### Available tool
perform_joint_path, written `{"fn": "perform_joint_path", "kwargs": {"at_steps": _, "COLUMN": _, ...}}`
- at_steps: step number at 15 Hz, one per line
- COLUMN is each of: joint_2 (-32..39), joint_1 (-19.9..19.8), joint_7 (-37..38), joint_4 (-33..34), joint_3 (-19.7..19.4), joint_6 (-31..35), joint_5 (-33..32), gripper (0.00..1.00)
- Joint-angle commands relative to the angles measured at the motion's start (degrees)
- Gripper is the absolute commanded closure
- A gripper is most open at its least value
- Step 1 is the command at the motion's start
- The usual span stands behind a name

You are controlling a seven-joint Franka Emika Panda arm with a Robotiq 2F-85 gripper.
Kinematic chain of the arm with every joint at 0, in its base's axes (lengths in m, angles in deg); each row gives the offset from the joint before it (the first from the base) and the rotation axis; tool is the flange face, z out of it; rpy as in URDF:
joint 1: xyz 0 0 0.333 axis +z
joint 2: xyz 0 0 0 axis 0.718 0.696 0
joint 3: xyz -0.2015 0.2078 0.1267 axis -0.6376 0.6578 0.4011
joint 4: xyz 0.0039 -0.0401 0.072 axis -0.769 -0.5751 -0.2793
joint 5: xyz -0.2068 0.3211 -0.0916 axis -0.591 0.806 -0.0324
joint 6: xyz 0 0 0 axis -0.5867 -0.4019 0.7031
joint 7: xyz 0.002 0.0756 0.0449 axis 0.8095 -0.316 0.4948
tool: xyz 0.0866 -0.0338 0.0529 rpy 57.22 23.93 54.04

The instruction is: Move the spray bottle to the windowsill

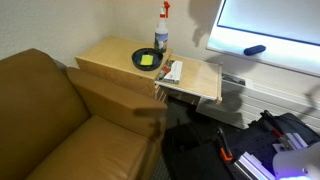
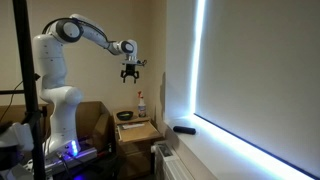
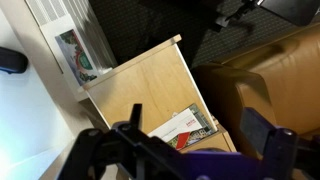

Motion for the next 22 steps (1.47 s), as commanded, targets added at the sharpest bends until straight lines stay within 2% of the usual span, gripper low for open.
{"fn": "perform_joint_path", "kwargs": {"at_steps": 1, "joint_2": 13.9, "joint_1": -1.4, "joint_7": -2.5, "joint_4": 14.5, "joint_3": 3.5, "joint_6": -1.6, "joint_5": 3.6, "gripper": 0.00}}
{"fn": "perform_joint_path", "kwargs": {"at_steps": 3, "joint_2": 17.8, "joint_1": -2.9, "joint_7": -2.6, "joint_4": 21.2, "joint_3": 4.9, "joint_6": -3.0, "joint_5": 9.1, "gripper": 0.00}}
{"fn": "perform_joint_path", "kwargs": {"at_steps": 4, "joint_2": 13.2, "joint_1": -2.8, "joint_7": -0.6, "joint_4": 13.4, "joint_3": 5.8, "joint_6": -0.2, "joint_5": 5.4, "gripper": 0.00}}
{"fn": "perform_joint_path", "kwargs": {"at_steps": 5, "joint_2": 14.9, "joint_1": -3.1, "joint_7": -0.4, "joint_4": 15.6, "joint_3": 6.4, "joint_6": -0.4, "joint_5": 5.9, "gripper": 0.00}}
{"fn": "perform_joint_path", "kwargs": {"at_steps": 7, "joint_2": 15.2, "joint_1": -3.4, "joint_7": -0.3, "joint_4": 15.4, "joint_3": 6.8, "joint_6": -0.4, "joint_5": 5.7, "gripper": 0.00}}
{"fn": "perform_joint_path", "kwargs": {"at_steps": 9, "joint_2": 20.4, "joint_1": -2.8, "joint_7": -0.1, "joint_4": 17.8, "joint_3": 8.3, "joint_6": -2.4, "joint_5": 6.2, "gripper": 0.00}}
{"fn": "perform_joint_path", "kwargs": {"at_steps": 13, "joint_2": 32.8, "joint_1": -0.7, "joint_7": 1.2, "joint_4": 27.4, "joint_3": 13.5, "joint_6": -6.3, "joint_5": 5.2, "gripper": 0.00}}
{"fn": "perform_joint_path", "kwargs": {"at_steps": 15, "joint_2": 39.1, "joint_1": 0.7, "joint_7": 5.2, "joint_4": 33.8, "joint_3": 15.2, "joint_6": -3.8, "joint_5": 4.1, "gripper": 0.00}}
{"fn": "perform_joint_path", "kwargs": {"at_steps": 18, "joint_2": 45.1, "joint_1": 2.4, "joint_7": 10.8, "joint_4": 43.3, "joint_3": 15.8, "joint_6": 2.7, "joint_5": 2.7, "gripper": 0.00}}
{"fn": "perform_joint_path", "kwargs": {"at_steps": 20, "joint_2": 48.5, "joint_1": 4.7, "joint_7": 14.1, "joint_4": 49.7, "joint_3": 13.9, "joint_6": 5.7, "joint_5": 0.4, "gripper": 0.00}}
{"fn": "perform_joint_path", "kwargs": {"at_steps": 22, "joint_2": 49.9, "joint_1": 5.2, "joint_7": 18.1, "joint_4": 53.6, "joint_3": 13.6, "joint_6": 8.3, "joint_5": -2.7, "gripper": 0.00}}
